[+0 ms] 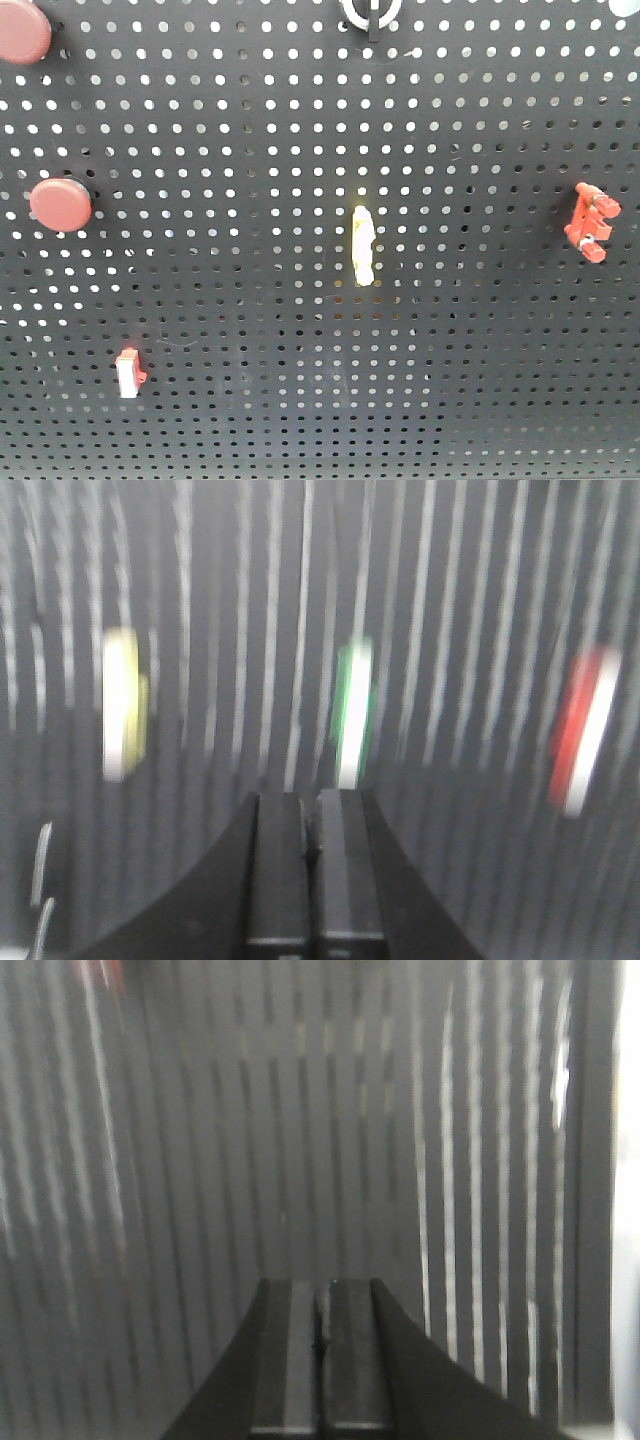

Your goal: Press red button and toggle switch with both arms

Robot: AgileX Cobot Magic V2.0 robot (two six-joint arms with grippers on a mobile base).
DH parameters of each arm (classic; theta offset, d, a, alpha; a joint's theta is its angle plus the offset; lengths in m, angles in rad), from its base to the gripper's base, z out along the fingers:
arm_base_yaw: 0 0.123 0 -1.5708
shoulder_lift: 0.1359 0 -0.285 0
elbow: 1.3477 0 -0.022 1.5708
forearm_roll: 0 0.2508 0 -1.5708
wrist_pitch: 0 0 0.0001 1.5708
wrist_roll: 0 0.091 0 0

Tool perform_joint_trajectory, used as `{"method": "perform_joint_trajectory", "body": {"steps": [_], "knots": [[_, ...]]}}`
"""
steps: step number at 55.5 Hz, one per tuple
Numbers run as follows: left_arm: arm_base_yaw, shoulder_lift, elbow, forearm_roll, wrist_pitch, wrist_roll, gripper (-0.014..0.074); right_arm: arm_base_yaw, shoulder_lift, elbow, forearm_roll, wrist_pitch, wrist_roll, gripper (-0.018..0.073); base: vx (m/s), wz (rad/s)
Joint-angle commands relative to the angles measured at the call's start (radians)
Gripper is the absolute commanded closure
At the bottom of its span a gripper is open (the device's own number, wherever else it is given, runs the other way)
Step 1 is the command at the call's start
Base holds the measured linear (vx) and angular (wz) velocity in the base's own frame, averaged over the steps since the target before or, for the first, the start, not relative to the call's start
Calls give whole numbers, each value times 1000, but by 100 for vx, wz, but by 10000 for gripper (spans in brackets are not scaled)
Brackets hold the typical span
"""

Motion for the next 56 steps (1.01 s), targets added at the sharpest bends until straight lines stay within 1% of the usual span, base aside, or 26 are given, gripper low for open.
{"method": "perform_joint_trajectory", "body": {"steps": [1,4,8,9,12,14,17,19,22,29,34,38,42,45,56], "knots": [[1,7,-194,-10,-40,-15,594,5,54,-204,-82,-48,8,559,0,-1],[1,44,-313,-10,42,-15,594,5,108,-312,-109,8,9,559,0,-1],[1,129,-486,-10,140,1,594,5,194,-447,-111,73,14,559,0,0],[1,159,-535,-10,163,17,594,5,236,-501,-107,96,15,559,0,0],[1,230,-625,-10,204,63,594,5,297,-575,-97,117,19,559,0,0],[1,281,-690,-10,220,111,594,5,347,-629,-94,128,19,559,0,0],[1,347,-763,-11,230,177,594,5,421,-690,-94,136,19,559,0,0],[1,390,-803,-11,230,206,594,5,454,-725,-94,140,19,559,0,0],[1,447,-841,-12,228,222,594,5,516,-761,-94,139,19,559,0,0],[-1,564,-858,-22,199,210,594,5,613,-791,-93,117,24,559,0,0],[-5,636,-858,-23,180,211,594,5,651,-791,-92,49,49,559,0,0],[-21,669,-858,-43,119,211,594,5,665,-791,-94,-7,51,559,0,0],[-55,689,-860,-65,40,211,594,5,671,-791,-101,-32,50,559,0,0],[-92,704,-869,-64,14,214,594,5,676,-791,-101,-33,50,559,0,0],[-236,794,-985,-64,47,213,594,5,693,-791,-101,-34,50,559,0,0]]}}
